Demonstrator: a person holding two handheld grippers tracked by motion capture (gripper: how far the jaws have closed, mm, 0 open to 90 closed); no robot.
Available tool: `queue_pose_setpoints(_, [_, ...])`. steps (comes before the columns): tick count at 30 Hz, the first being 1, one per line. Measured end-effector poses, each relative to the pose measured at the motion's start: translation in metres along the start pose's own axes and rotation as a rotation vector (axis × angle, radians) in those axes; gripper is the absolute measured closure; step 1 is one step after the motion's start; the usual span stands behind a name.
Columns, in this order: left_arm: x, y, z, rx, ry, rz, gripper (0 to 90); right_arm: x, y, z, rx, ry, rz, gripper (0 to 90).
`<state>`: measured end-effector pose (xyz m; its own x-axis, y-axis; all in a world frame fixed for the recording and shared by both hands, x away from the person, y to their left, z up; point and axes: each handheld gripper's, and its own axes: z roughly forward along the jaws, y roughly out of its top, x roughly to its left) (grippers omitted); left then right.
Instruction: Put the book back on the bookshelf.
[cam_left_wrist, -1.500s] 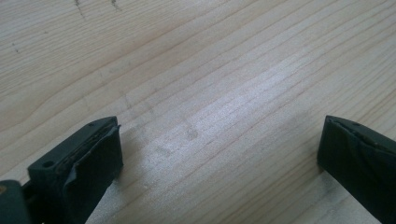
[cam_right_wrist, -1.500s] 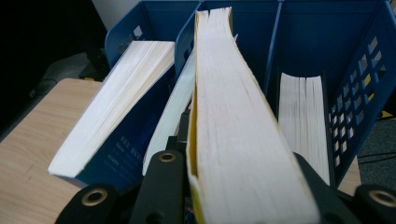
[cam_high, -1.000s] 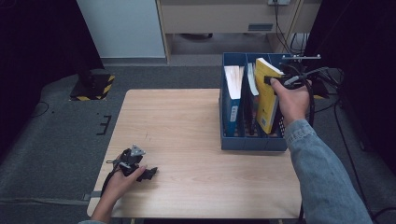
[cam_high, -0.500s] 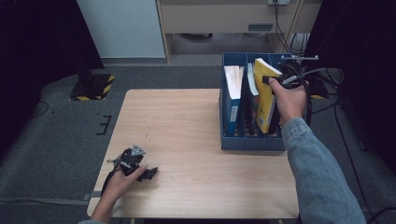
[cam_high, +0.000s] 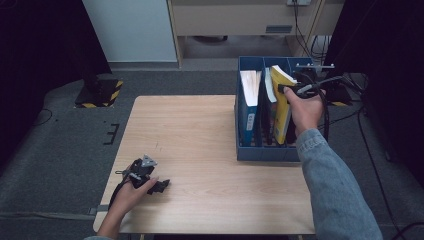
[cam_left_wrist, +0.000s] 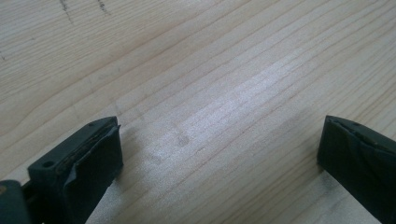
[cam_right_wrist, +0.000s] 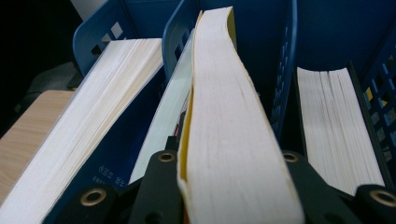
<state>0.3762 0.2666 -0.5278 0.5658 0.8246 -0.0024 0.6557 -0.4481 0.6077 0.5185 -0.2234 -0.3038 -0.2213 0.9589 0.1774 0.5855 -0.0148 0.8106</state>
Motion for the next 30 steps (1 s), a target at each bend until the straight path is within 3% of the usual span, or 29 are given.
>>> queue_pose_setpoints(11, [-0.001, 0.0, 0.0, -0.001, -0.003, 0.002, 0.0, 0.002, -0.003, 0.007, 0.007, -0.011, -0.01, 73.7])
queue_pose_setpoints(26, [-0.002, 0.0, 0.0, 0.001, -0.005, 0.004, 0.0, -0.009, -0.024, 0.019, 0.032, -0.011, 0.02, 73.5])
queue_pose_setpoints(30, [-0.002, 0.0, 0.0, -0.001, -0.006, 0.004, 0.0, -0.007, -0.026, 0.021, 0.043, -0.014, -0.004, 73.4])
